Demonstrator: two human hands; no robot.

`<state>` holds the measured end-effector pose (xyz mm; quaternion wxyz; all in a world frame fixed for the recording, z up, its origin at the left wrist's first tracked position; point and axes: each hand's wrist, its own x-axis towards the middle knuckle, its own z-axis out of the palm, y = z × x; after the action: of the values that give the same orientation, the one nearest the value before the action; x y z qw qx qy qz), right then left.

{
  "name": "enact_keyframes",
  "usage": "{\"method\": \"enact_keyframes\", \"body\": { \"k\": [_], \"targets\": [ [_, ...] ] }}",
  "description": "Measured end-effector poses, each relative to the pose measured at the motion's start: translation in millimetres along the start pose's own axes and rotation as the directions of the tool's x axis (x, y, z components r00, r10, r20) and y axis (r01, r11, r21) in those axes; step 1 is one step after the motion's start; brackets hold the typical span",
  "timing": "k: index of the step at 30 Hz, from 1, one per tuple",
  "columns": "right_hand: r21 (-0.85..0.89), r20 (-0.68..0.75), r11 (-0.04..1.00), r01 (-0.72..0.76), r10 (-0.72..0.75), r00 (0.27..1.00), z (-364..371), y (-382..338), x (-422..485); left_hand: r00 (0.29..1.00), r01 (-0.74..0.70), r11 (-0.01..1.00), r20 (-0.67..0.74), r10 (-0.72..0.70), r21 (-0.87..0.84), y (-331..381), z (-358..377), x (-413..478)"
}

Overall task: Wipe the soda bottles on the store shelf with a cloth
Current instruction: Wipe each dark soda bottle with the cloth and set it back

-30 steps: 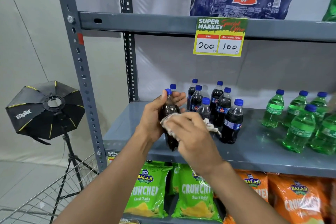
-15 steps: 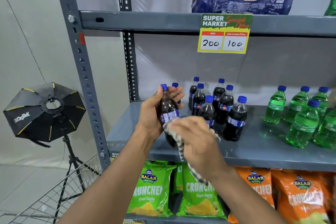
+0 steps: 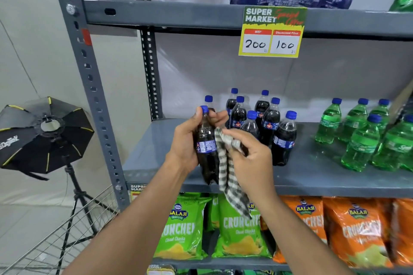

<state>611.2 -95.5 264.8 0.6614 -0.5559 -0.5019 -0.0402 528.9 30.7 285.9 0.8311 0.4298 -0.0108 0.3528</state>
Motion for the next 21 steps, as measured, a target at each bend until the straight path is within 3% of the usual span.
{"method": "enact_keyframes", "body": {
  "k": [7,16,21],
  "targets": [
    [0.022,0.046,0.999,-0.046,0.045,0.998,-6,16,-42,0.999,-0.048,0.999,0.003,0.048,0.016,20,6,4],
    [-0.04,-0.048,0.991,0.125,-0.127,0.991,5,-10,17,0.997,0.062,0.998,0.052,-0.063,0.029,14,15,3],
    [-0.175,0.101,0.96,0.216,-0.201,0.974,2,4,-30,1.0,-0.026,0.997,0.004,0.026,0.071,28,7,7]
  ]
}}
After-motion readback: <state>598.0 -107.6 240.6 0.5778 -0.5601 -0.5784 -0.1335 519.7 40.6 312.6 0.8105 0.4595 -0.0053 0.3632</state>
